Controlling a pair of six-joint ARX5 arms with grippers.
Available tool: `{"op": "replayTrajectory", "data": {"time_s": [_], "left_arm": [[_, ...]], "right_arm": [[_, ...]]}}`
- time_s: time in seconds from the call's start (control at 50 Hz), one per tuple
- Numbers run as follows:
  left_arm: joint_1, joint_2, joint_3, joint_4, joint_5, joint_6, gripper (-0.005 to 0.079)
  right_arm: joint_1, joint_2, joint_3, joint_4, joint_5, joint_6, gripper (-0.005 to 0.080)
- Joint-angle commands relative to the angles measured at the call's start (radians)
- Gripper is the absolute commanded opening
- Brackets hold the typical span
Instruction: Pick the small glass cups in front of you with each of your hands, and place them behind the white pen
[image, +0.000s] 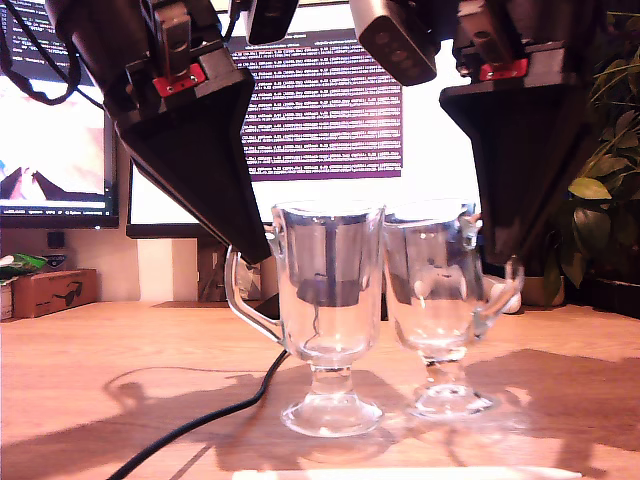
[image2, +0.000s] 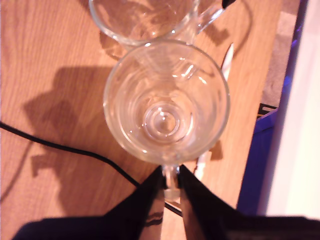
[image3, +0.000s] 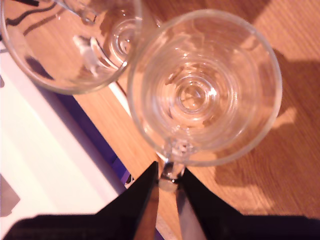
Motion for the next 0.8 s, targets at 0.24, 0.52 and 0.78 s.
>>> {"op": "replayTrajectory", "data": {"time_s": [0.24, 0.52, 0.78], "left_arm": [[0.029, 0.005, -0.009, 0.017, -0.001, 0.013, -0.0024], [0.030, 0.005, -0.010, 0.018, 0.012, 0.009, -0.0024], [0.029, 0.005, -0.010, -0.001, 0.050, -0.006, -0.0024]], "right_arm": [[0.010, -0.014, -0.011, 0.010, -0.010, 0.001, -0.0011], [0.010, -0.014, -0.012, 0.002, -0.010, 0.002, 0.0007], [0.011, -0.014, -0.011, -0.005, -0.011, 0.025, 0.0098]]}}
